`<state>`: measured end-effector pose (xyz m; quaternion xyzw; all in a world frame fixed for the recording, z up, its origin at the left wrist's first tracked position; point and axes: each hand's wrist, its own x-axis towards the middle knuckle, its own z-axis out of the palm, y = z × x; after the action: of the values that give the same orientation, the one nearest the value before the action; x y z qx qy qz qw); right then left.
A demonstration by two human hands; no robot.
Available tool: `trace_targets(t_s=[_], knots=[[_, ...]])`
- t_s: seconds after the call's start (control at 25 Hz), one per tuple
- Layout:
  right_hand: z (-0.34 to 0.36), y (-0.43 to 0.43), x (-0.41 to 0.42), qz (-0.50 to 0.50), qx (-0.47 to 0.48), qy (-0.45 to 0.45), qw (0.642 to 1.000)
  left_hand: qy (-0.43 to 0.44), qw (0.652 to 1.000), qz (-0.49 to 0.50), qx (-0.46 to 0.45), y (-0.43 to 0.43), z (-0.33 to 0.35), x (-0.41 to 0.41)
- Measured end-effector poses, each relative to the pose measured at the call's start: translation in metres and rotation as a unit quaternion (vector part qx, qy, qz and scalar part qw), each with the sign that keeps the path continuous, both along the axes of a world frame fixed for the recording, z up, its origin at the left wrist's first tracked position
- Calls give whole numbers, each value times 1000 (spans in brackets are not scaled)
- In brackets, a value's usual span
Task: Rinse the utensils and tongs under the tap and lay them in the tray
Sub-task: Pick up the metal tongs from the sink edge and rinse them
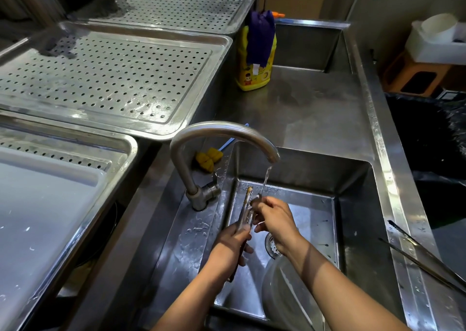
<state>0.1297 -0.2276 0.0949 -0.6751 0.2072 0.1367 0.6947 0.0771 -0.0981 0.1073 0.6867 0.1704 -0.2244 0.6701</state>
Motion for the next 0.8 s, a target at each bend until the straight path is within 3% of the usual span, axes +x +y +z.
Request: trace_targets(t_s=[0.52, 0.68, 0.8], knots=[[-2, -3, 5, 25, 26, -11, 999, -7, 1000, 4, 15, 6, -10, -1], [-2, -11, 10, -7, 29, -8, 1000, -2, 1000, -1, 17, 4, -8, 3], [-3, -13, 4, 42, 24, -7, 999, -15, 1000, 5, -13, -5, -5, 10]])
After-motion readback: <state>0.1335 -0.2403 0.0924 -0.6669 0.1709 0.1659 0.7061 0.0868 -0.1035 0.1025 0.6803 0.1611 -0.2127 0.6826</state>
